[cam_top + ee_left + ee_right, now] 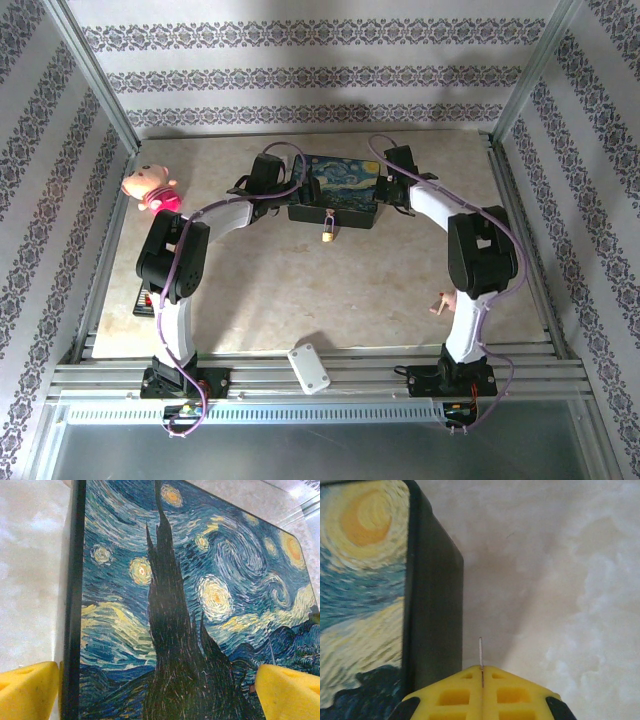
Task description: Unlock the padlock with the key
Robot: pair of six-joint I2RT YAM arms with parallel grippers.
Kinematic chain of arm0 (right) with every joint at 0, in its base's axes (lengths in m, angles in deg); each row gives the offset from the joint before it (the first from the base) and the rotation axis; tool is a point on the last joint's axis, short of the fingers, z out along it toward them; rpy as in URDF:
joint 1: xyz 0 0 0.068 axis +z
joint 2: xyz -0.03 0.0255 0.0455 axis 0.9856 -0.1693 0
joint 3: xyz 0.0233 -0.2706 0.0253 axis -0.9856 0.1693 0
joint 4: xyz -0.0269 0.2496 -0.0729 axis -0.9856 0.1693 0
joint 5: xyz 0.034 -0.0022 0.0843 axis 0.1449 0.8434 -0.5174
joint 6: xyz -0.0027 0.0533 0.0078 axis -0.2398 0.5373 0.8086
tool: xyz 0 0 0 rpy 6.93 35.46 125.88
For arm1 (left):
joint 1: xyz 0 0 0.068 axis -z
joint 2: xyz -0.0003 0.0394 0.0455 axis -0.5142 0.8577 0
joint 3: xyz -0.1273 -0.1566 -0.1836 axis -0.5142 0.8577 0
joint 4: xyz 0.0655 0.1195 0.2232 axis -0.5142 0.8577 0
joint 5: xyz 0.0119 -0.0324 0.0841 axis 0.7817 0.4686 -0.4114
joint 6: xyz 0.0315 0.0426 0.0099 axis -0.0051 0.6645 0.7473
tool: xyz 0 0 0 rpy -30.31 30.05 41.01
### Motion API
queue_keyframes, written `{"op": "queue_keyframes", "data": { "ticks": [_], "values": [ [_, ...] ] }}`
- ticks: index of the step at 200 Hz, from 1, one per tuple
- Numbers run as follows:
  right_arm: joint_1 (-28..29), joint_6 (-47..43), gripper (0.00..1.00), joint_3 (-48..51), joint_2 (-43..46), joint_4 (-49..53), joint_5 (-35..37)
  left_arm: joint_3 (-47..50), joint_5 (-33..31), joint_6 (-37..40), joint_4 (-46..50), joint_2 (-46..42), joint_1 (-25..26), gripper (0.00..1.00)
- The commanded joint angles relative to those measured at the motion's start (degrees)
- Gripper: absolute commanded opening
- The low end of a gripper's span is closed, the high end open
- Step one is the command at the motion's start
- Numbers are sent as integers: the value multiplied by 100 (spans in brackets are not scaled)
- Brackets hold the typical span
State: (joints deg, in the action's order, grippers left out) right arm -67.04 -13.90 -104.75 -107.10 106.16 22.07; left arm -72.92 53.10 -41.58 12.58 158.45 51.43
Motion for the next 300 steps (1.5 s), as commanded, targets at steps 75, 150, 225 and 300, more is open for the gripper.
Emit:
{"op": "queue_keyframes", "data": {
  "ticks": [75, 150, 225, 300],
  "values": [
    [592, -766, 0, -950, -609, 410, -916, 903, 532, -273, -869, -449, 144, 99],
    [849, -601, 0, -1295, -869, 355, -1315, 2251, -250, -721, -1255, -1437, 226, 99],
    [244, -103, 0, -339, -151, 42, -1018, 3647, -1811, -1662, -1175, -2754, 228, 99],
    [109, 234, 0, 1230, 1363, -129, -480, 3670, -3040, -2136, -161, -3267, 1332, 88]
  ]
}}
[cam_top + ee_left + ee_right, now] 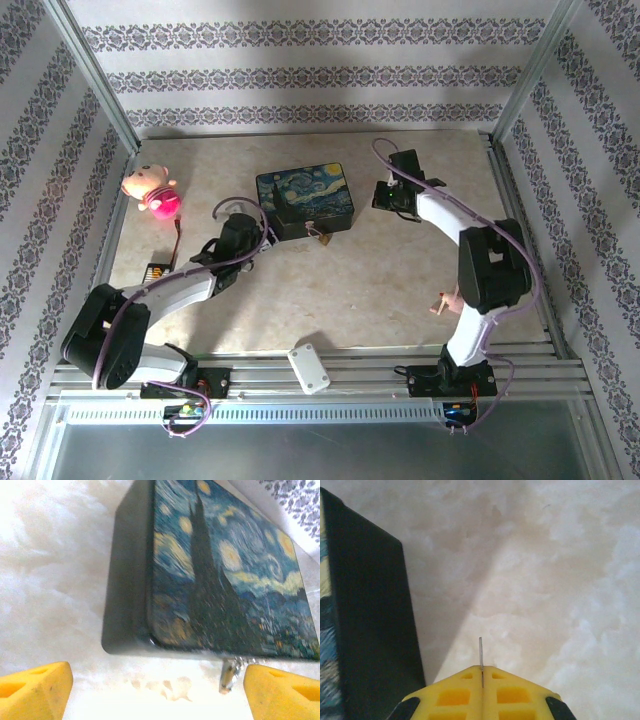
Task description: Unlock the padlock with the key
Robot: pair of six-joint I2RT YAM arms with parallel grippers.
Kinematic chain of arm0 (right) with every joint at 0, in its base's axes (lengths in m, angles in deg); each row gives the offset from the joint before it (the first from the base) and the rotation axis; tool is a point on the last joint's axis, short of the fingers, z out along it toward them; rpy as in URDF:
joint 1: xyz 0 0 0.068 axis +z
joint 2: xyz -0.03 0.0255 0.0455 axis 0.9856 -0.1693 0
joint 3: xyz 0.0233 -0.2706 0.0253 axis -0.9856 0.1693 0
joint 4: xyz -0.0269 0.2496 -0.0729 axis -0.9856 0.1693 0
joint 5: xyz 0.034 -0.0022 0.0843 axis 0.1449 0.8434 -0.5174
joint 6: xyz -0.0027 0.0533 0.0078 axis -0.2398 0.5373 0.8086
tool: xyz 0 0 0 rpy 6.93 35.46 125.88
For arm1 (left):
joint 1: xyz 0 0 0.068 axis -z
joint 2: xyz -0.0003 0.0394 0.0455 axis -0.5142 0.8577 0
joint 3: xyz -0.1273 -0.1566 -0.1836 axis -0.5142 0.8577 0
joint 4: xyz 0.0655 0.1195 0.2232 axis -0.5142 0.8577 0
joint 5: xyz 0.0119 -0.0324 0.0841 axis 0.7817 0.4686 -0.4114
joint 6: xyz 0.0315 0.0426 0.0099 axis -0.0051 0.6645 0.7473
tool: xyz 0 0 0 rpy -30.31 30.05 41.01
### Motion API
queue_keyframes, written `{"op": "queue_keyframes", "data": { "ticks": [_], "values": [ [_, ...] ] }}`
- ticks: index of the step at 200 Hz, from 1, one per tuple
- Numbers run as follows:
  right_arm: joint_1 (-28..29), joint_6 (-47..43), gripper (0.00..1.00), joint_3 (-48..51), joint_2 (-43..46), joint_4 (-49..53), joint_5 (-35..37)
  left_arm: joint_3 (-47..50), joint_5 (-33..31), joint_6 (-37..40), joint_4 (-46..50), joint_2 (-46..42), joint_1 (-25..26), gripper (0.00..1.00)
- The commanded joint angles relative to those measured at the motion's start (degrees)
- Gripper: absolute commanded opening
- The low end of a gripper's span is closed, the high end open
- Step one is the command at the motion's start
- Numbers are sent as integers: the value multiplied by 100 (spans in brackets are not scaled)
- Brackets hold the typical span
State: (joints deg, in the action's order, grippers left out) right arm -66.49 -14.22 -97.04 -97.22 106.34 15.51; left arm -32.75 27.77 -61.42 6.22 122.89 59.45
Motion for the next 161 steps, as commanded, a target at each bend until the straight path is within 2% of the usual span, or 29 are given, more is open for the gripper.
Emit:
{"op": "queue_keyframes", "data": {
  "ticks": [1, 28, 50, 65, 119, 161],
  "values": [
    [51, 274, 0, 479, 384, -155, 176, -373, -515, -147, 477, 317, 562, 88],
    [59, 395, 0, 951, 759, -329, 4, -1275, -730, -229, 956, 1323, 1263, 89],
    [50, 363, 0, 1210, 1015, -337, -109, -2281, -952, -186, 1696, 2139, 1593, 89],
    [24, 305, 0, 1328, 1180, -300, -153, -2783, -1340, -213, 2119, 2556, 1754, 89],
    [-368, 205, 0, 1495, 1654, -231, -673, -4242, -2470, -758, 3627, 3717, 1859, 89],
    [-453, -6, 0, 1424, 1454, -323, -1315, -4966, -3063, -1100, 4528, 4175, 1919, 86]
  ]
}}
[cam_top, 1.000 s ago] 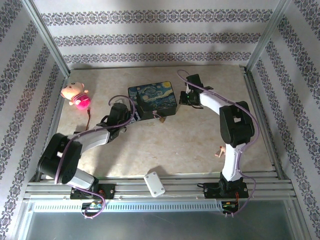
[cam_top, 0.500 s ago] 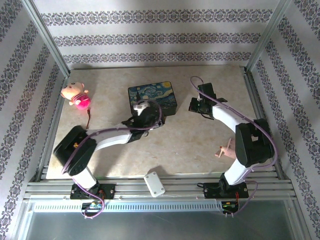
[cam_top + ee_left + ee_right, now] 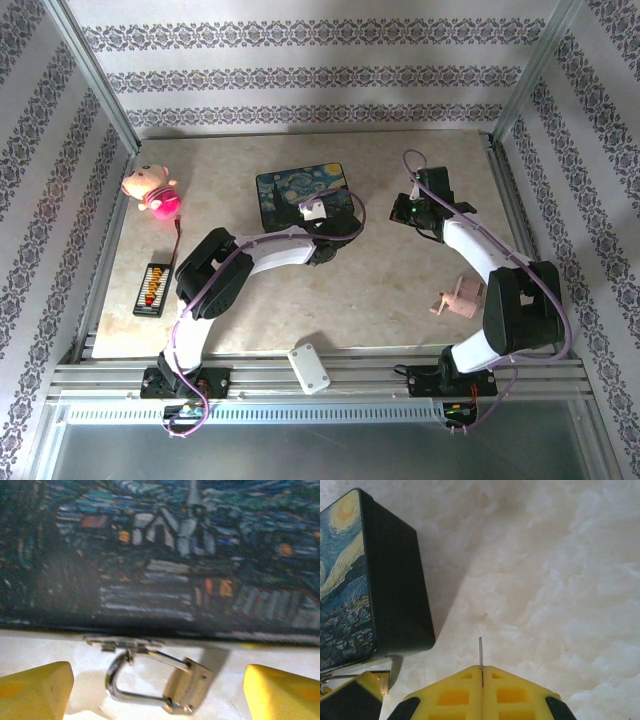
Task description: Unlock the padlock with the key
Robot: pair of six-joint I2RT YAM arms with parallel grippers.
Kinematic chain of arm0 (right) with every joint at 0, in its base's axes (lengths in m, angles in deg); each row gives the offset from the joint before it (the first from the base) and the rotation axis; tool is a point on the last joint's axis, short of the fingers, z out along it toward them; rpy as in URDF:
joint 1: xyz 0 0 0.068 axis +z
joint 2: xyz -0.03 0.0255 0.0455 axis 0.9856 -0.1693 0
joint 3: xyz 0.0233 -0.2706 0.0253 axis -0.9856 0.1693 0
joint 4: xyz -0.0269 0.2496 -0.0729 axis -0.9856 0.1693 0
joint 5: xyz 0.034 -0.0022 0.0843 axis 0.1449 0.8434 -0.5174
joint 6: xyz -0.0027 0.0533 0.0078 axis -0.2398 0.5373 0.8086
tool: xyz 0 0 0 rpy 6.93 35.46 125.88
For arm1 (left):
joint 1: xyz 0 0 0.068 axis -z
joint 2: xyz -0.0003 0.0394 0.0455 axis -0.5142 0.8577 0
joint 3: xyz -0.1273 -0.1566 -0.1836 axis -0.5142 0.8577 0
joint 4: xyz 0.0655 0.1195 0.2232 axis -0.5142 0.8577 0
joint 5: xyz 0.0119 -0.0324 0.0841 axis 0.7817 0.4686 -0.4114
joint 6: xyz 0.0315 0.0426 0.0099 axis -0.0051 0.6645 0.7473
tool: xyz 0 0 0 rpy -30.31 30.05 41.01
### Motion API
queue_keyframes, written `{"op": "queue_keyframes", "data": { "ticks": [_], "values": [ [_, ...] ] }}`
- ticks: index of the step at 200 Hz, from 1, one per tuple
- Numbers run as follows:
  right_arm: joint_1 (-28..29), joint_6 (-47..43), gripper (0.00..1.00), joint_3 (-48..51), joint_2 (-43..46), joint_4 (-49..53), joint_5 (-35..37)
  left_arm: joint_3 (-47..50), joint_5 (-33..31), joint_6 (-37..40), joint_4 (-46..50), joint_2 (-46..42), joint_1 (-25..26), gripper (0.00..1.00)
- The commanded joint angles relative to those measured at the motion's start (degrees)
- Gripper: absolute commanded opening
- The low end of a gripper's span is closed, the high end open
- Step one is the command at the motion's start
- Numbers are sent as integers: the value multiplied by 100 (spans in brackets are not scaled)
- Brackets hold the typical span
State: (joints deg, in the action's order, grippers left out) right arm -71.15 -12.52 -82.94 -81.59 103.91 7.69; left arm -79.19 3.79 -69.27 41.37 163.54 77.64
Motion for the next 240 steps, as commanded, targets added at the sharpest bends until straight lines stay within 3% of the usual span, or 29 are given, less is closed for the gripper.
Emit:
{"op": "queue_keyframes", "data": {
  "ticks": [1, 27, 113, 198, 240],
  "values": [
    [8, -173, 0, 22, -116, -84, -548, -327, -670, -316, 1028, 110, 102, 85],
    [0, -28, 0, 205, -228, -450, -780, -272, -744, -234, 1149, 7, 120, 77],
    [-111, -168, 0, 310, 155, -448, -925, 1017, -550, -643, 1304, -964, 234, 76],
    [-128, -214, 0, 379, 551, -382, -785, 461, 221, 603, 46, -534, 268, 75],
    [-91, -271, 0, 497, 891, -228, -616, 669, 997, 1267, -243, -583, -102, 72]
  ]
}}
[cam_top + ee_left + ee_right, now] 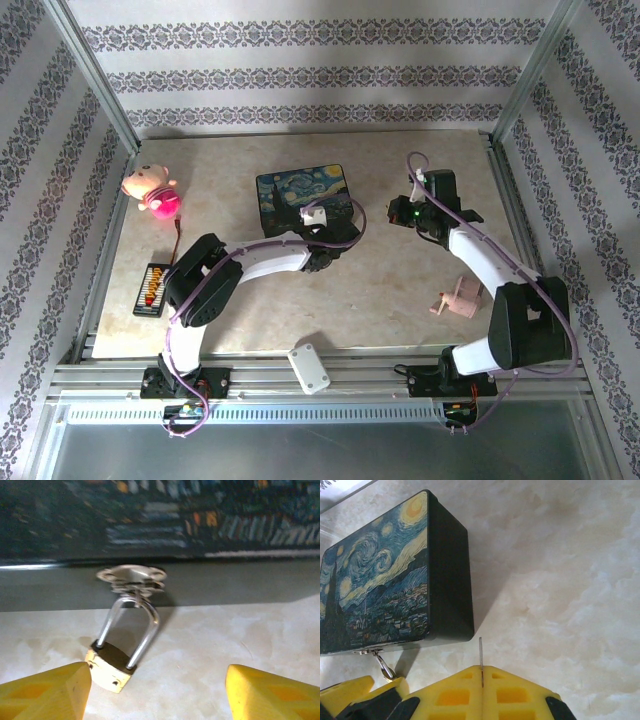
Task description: Unlock the padlock with the key
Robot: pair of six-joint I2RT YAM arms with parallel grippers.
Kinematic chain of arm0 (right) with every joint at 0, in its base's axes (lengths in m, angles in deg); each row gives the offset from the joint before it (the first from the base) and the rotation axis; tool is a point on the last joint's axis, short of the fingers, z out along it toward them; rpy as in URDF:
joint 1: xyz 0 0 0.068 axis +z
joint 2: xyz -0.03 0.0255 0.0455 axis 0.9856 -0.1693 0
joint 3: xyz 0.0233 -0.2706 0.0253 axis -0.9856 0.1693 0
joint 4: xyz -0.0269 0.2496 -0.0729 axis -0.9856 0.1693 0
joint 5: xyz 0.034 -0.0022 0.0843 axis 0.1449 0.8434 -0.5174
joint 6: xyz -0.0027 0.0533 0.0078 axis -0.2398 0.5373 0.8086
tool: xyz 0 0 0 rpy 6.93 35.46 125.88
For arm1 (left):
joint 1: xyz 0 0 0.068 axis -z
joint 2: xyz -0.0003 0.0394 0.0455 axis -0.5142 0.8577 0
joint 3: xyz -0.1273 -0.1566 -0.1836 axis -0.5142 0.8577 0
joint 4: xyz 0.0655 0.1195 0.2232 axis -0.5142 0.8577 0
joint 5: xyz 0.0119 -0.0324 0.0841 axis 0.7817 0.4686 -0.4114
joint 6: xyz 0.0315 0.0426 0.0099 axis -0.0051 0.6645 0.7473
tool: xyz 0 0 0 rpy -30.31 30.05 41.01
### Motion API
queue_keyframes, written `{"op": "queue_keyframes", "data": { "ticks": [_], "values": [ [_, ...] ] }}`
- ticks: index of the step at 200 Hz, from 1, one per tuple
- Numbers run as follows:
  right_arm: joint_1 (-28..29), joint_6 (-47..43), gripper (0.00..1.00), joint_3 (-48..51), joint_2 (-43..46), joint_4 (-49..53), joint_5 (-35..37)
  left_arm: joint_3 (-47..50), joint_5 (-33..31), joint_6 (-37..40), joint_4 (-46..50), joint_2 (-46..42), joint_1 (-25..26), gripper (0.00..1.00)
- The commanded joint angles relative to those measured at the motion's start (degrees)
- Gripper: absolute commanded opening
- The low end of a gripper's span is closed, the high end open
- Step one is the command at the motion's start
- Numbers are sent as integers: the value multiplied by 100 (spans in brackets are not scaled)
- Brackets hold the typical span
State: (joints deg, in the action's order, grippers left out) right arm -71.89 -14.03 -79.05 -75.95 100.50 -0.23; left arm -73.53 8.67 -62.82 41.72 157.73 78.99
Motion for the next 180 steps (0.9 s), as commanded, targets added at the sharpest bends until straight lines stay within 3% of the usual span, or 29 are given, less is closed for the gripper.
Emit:
{"op": "queue_keyframes", "data": {
  "ticks": [1, 33, 63, 111, 180],
  "values": [
    [-13, -122, 0, 112, 338, 113, 184, 98, 526, 639, -268, 3, -249, 72],
    [66, -36, 0, 400, 707, 161, 484, 100, 761, 853, -24, 33, -450, 73],
    [118, 116, 0, 618, 973, 167, 738, 226, 517, 792, 208, -110, -563, 72],
    [418, 354, 0, 800, 1216, 125, 1287, 524, 1232, 1392, -376, -105, -909, 72],
    [971, 700, 0, 889, 1307, 148, 2032, 474, 1619, 2072, -706, 13, -1105, 70]
  ]
}}
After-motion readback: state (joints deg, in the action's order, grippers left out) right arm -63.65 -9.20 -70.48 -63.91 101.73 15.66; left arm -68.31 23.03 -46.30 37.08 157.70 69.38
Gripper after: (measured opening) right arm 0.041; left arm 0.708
